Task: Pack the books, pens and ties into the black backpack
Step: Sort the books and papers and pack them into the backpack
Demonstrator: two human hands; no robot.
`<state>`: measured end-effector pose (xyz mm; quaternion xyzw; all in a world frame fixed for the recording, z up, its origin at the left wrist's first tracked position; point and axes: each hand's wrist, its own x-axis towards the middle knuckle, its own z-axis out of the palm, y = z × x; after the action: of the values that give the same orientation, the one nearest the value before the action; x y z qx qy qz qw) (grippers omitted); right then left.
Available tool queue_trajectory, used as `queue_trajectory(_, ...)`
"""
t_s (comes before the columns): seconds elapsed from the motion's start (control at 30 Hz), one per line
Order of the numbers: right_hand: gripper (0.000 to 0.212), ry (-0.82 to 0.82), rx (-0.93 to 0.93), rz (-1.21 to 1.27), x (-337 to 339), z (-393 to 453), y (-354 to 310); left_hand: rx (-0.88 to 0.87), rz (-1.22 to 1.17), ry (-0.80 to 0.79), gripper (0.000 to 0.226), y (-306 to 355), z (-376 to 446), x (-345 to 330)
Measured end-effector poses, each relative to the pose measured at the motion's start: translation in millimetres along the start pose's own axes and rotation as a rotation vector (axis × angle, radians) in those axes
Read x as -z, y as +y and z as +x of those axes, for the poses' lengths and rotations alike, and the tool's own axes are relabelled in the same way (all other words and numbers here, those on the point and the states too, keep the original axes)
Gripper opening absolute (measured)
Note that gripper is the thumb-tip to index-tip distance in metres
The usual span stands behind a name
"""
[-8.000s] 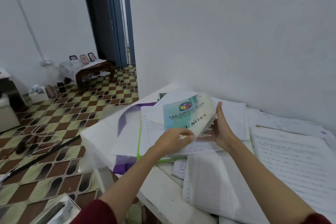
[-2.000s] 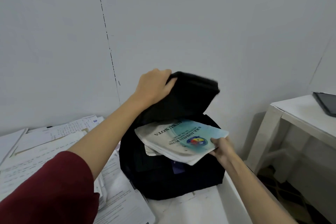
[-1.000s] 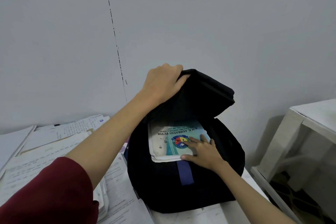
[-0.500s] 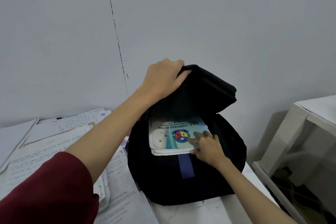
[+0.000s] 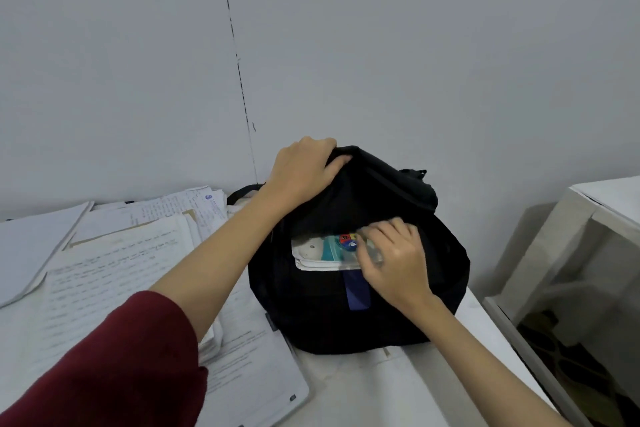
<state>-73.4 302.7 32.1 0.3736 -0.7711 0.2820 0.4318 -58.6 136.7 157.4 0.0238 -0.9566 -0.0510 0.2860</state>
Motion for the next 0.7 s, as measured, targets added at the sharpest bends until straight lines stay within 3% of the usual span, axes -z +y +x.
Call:
queue_trajectory(0.1, 0.014, 0.142, 0.033, 0.065, 11.7, 23.4, -23.4, 0.151, -0.298, -0.25, 0.033, -20.0, -24.2, -9.6)
queue_trajectory(0.2, 0.014, 0.092, 0.039, 0.095, 2.6, 32.6, -42.4, 0.349, -0.765, -0.599, 0.018, -38.3, -69.9, 2.0)
queue_trajectory(0.27, 0.015, 0.023, 0.054, 0.136, -12.1, 31.8, -58.7, 0.491, -1.009, -0.653, 0.024, -57.7, -108.6, 8.1)
queue_trajectory(0.37, 0.019, -0.063, 0.058, 0.226, -36.1, 27.0, -95.2, 0.744, -1.067, -0.368, 0.023, -96.2, -166.4, 20.1)
queue_trajectory(0.53, 0.02, -0.205, 0.148, 0.393, -76.3, 26.9, -195.0, 1.118, -0.778, 0.12, 0.014, -173.3, -262.7, 61.2)
queue_trajectory(0.7, 0.026, -0.418, 0.186, 0.53, -115.3, 31.3, -294.8, 1.261, -0.548, 0.299, 0.013, -245.6, -341.5, 97.7)
